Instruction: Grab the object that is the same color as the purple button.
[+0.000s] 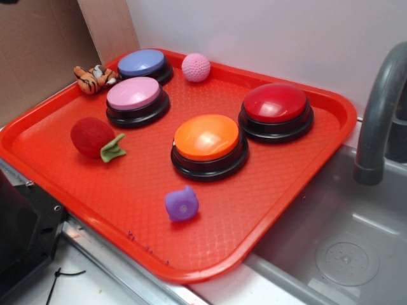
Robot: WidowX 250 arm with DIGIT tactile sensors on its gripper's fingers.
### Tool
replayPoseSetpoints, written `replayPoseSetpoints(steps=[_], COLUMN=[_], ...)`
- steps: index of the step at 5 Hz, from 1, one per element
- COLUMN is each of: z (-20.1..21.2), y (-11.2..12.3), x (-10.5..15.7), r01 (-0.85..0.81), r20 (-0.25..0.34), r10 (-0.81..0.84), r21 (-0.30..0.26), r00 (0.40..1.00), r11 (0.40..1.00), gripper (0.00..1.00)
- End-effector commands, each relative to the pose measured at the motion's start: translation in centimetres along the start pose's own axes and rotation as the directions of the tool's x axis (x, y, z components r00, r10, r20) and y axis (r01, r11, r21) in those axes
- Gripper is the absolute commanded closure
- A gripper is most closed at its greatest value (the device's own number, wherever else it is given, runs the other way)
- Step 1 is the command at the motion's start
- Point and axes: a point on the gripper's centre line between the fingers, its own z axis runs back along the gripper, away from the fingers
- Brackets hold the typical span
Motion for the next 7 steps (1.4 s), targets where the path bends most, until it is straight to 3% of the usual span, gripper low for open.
replayPoseSetpoints(steps=[1, 2, 3, 4, 7], z=[0.0, -0.7, -2.1, -5.1, -13.9], y=[0.0, -0.1, -1.1, -3.8, -8.4], x=[0.0, 0.3, 0.9, 1.7, 3.2], r01=[0.0, -0.128, -0.275, -0.404, -0.549], r20=[0.0, -0.011, -0.032, -0.021, -0.057], r10=[0.0, 0.127, 0.274, 0.403, 0.548], r21=[0.0, -0.057, -0.07, -0.077, -0.162], r00=[1.0, 0.992, 0.961, 0.915, 0.835], r11=[1.0, 0.99, 0.959, 0.912, 0.82], gripper=[0.0, 0.0, 0.0, 0.0, 0.0])
